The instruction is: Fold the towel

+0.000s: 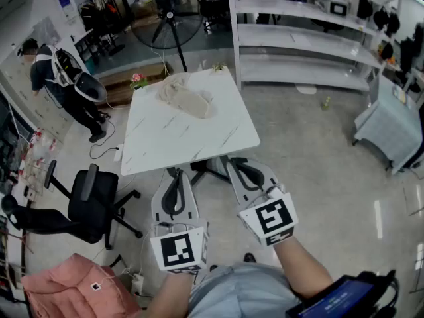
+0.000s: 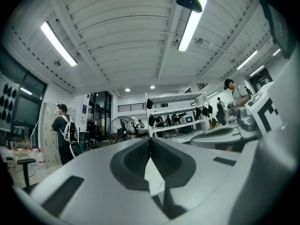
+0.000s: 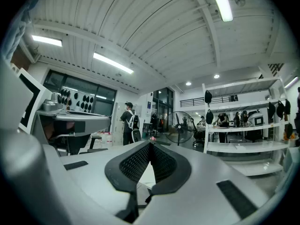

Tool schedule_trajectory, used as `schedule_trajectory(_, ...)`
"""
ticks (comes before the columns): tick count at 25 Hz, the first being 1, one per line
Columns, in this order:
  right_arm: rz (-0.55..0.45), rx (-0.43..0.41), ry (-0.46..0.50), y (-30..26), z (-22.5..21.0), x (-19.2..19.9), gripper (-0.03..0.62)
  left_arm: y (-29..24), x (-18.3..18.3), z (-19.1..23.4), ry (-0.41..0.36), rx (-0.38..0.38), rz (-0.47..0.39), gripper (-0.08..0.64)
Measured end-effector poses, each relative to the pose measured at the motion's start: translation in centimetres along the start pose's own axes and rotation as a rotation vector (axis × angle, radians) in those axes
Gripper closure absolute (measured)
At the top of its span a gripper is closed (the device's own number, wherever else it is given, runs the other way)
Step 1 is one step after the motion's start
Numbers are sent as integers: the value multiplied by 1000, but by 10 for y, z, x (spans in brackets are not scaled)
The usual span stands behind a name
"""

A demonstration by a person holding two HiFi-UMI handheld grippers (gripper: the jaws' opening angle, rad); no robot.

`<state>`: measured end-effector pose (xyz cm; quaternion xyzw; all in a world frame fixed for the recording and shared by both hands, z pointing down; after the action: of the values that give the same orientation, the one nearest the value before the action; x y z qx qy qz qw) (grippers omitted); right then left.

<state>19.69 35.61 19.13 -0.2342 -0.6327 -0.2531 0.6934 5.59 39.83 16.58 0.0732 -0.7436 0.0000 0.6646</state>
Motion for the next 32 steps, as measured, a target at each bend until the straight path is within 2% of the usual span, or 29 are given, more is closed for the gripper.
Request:
schedule_trajectory(9,10,-15,-14,8,-24,17,580,-13,7,-28,5,1,65,552)
schedule_trajectory(14,-4,-39,-45,14,-30,20,554,-11,7,-32,-31,-18,72,552)
schedule_trajectory(19,14,-62,-73,3,-46,35,553,-26,10,-43,-30,-31,95,552)
schedule_trajectory(22,23,-78,-88,-8,-49,41,555,-34,20,-38,-46,-41,107,552)
schedule_trajectory(26,34,-81,-85,-30,-58,45,557,-54,21,-28,-24,-48,73,552)
schedule_trajectory(32,72,-92,-106,-92,-66,67,553,-101,64,12,8,-46,118,552)
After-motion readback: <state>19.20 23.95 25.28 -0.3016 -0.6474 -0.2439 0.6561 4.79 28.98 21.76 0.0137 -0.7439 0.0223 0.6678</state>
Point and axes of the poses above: the fingertips, and each gripper's own axes: y backward along the fingers, z to its left, x out of its underside, the point moved 5 cm from there along y, backward along the fingers, and after that the axes turned 3 degrees about -x, right-handed, at the moved point
